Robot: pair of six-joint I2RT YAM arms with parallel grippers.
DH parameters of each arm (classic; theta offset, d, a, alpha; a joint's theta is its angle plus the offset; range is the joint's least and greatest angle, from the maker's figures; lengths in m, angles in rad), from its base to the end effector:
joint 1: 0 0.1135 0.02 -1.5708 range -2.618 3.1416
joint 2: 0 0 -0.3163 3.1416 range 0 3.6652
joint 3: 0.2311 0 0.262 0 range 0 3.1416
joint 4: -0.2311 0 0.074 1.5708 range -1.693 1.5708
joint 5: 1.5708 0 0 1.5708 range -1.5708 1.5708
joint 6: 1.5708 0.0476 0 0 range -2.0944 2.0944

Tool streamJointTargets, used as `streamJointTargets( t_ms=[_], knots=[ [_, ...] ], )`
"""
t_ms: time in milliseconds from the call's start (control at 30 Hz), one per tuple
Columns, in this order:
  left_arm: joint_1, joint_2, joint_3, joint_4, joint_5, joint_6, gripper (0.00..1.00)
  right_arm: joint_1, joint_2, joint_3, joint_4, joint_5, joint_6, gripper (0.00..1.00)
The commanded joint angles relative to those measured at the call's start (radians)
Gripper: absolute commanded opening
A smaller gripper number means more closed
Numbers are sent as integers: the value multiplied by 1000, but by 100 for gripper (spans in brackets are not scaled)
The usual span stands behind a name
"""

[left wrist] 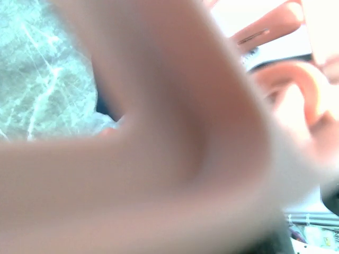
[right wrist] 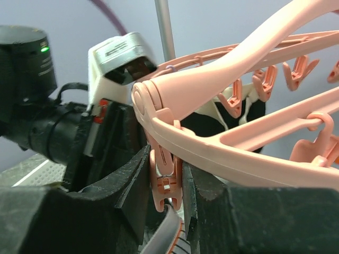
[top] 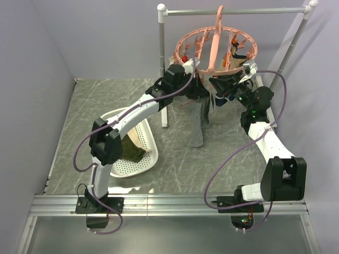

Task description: Clip the underwear to the hanger

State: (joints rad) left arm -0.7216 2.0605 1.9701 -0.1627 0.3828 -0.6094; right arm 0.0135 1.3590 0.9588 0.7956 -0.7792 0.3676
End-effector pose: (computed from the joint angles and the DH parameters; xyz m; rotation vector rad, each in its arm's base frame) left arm 0.3956 -0.3718 0.3998 0.4081 1.9625 -1.2498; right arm 0.3108 0.0376 0.4202 -0.4888 1.2410 0.7806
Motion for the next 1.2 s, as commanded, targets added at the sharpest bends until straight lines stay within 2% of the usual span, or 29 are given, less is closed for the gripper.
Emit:
streamJointTargets(
  t_ms=[0, 67, 100, 200, 467, 567, 700, 967, 1167],
  knots=[
    [-9, -108, -112, 141, -16, -95, 0, 13, -8, 8, 71, -9, -12, 0],
    [-22, -166, -196, 286, -22, -99, 0, 13, -3, 11, 76, 6, 4, 0],
    [-32, -187, -277, 326, -36, -86, 0, 14, 0, 12, 77, 8, 8, 0],
    [-61, -247, -387, 455, -79, -35, 0, 14, 3, 14, 90, 15, 24, 0],
    [-107, -307, -479, 454, -162, 4, 0, 16, -3, 17, 82, 31, 22, 0],
    [-124, -315, -456, 405, -261, -30, 0, 14, -8, 14, 80, 32, 19, 0],
    [-127, -261, -301, 290, -380, -99, 0, 17, -14, 6, 79, 37, 14, 0],
    [-133, -178, -128, 117, -452, -202, 0, 25, -23, 0, 96, 57, 13, 0],
    [-134, -165, -139, 80, -456, -246, 0, 26, -23, -2, 105, 69, 19, 0]
  ],
)
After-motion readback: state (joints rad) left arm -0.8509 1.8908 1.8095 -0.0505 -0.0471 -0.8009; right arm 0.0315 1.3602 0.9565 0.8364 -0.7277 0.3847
